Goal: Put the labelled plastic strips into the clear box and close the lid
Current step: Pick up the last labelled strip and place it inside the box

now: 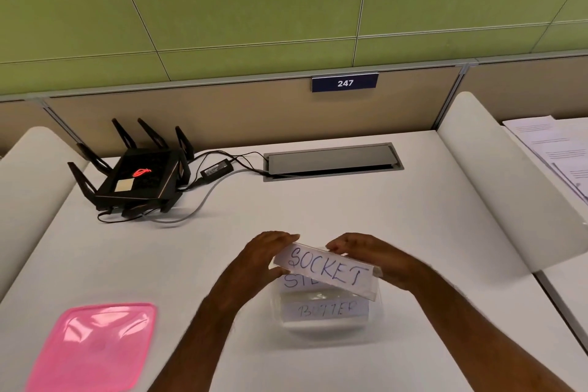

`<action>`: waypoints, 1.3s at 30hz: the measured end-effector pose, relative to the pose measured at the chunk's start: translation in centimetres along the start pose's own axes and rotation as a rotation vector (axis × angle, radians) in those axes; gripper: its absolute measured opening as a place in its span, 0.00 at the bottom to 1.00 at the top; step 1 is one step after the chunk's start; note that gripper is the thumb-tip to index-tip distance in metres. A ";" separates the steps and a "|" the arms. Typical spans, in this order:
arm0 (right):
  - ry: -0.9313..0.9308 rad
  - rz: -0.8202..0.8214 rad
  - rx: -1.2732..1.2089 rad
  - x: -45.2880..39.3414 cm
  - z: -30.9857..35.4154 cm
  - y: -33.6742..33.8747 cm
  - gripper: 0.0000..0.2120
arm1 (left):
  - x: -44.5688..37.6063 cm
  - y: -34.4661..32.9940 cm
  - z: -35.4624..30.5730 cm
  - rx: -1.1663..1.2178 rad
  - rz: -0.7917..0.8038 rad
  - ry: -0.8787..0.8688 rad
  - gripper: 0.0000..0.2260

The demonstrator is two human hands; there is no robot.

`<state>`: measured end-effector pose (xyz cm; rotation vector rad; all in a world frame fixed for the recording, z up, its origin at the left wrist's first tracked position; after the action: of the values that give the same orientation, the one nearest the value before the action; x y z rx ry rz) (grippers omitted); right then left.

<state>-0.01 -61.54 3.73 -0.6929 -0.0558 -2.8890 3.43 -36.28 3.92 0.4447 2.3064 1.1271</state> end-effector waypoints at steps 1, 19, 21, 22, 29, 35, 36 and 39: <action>0.022 -0.024 0.041 0.1 0.0 0.3 0.16 | 0.3 0.0 0.2 0.003 0.006 0.015 0.34; 0.435 -0.313 0.571 2.8 -2.7 1.8 0.32 | 2.5 0.0 2.3 -0.043 0.002 0.213 0.34; 0.427 -0.326 0.562 2.8 -3.1 2.0 0.31 | 2.7 -0.3 2.2 -0.029 0.004 0.225 0.34; 0.423 -0.331 0.554 2.7 -3.4 2.1 0.31 | 2.8 -0.3 2.1 -0.025 0.004 0.232 0.33; 0.396 -0.324 0.541 2.3 -3.9 2.3 0.30 | 3.0 -0.3 1.6 -0.025 -0.011 0.259 0.33; 0.393 -0.329 0.550 2.3 -3.9 2.4 0.31 | 2.7 0.0 0.8 -0.021 -0.075 0.201 0.31; 0.394 -0.329 0.555 2.2 -3.9 2.4 0.31 | 2.7 0.1 0.7 -0.024 -0.084 0.191 0.31; 0.393 -0.321 0.573 1.9 -3.7 2.6 0.30 | 2.4 0.4 0.6 -0.036 -0.095 0.163 0.31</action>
<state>-2.92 -64.70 1.26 -0.0102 -0.9714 -2.9973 1.87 -34.44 3.12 0.2343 2.4147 1.1948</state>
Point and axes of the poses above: each hand's wrist, its own x-axis away from the middle knuckle, its own y-axis out of the back of the hand, z = x × y, the point moved 5 cm from there along -x, towards the middle knuckle, and after that the axes turned 11 degrees about -z, right-handed, at the moved point
